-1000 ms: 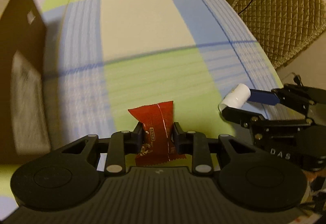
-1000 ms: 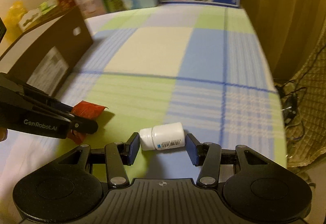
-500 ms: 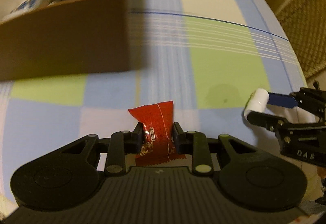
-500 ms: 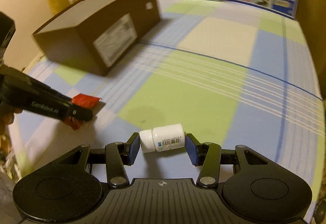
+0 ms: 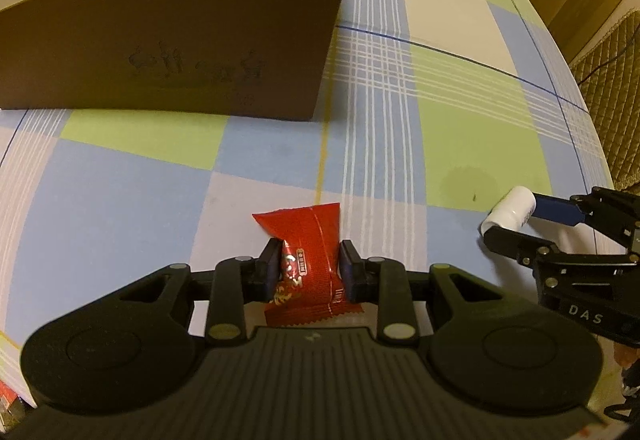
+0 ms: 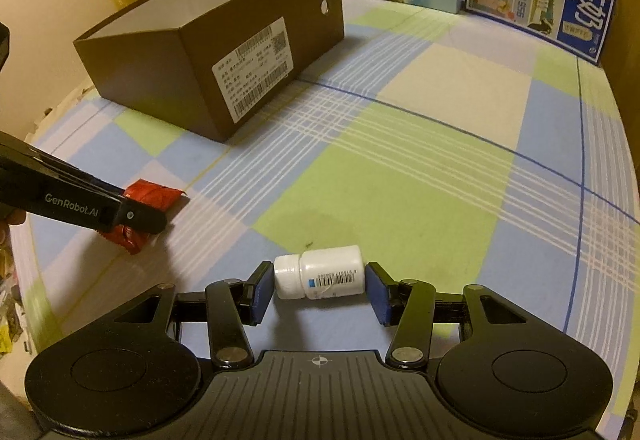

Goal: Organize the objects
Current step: 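Lift and carry the red packet and pill bottle over the brown box with both tools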

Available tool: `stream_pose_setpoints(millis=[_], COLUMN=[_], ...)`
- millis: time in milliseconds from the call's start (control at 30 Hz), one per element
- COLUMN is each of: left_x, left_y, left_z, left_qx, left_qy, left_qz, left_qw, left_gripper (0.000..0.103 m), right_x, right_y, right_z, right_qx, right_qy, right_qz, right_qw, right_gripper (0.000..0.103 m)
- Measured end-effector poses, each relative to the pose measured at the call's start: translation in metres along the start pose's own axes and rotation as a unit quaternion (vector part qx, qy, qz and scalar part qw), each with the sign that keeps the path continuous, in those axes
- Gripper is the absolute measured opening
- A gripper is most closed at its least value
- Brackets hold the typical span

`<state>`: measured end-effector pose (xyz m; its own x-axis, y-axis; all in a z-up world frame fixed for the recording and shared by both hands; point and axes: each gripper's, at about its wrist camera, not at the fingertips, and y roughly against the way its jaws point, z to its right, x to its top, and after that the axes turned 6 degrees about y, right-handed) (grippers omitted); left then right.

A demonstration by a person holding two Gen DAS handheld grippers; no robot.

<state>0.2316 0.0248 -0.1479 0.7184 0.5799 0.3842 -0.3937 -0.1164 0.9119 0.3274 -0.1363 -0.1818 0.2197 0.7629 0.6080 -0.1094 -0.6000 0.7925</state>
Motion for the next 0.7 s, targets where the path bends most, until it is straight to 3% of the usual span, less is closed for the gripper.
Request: stream_pose_setpoints(millis=[700], left_x=[0.004], left_y=[0.017], left_z=[-0.009], left_qx=[-0.02], left_qy=[-0.016], left_qz=[0.014], left_qw=[0.9996], left_gripper=[0.025], right_x=[0.024], right_y=[0.018], right_z=[-0.028], right_qx=[0.012], right_qy=[-0.013], right_qz=[0.022], right_qw=[1.0], right_gripper=[0.045])
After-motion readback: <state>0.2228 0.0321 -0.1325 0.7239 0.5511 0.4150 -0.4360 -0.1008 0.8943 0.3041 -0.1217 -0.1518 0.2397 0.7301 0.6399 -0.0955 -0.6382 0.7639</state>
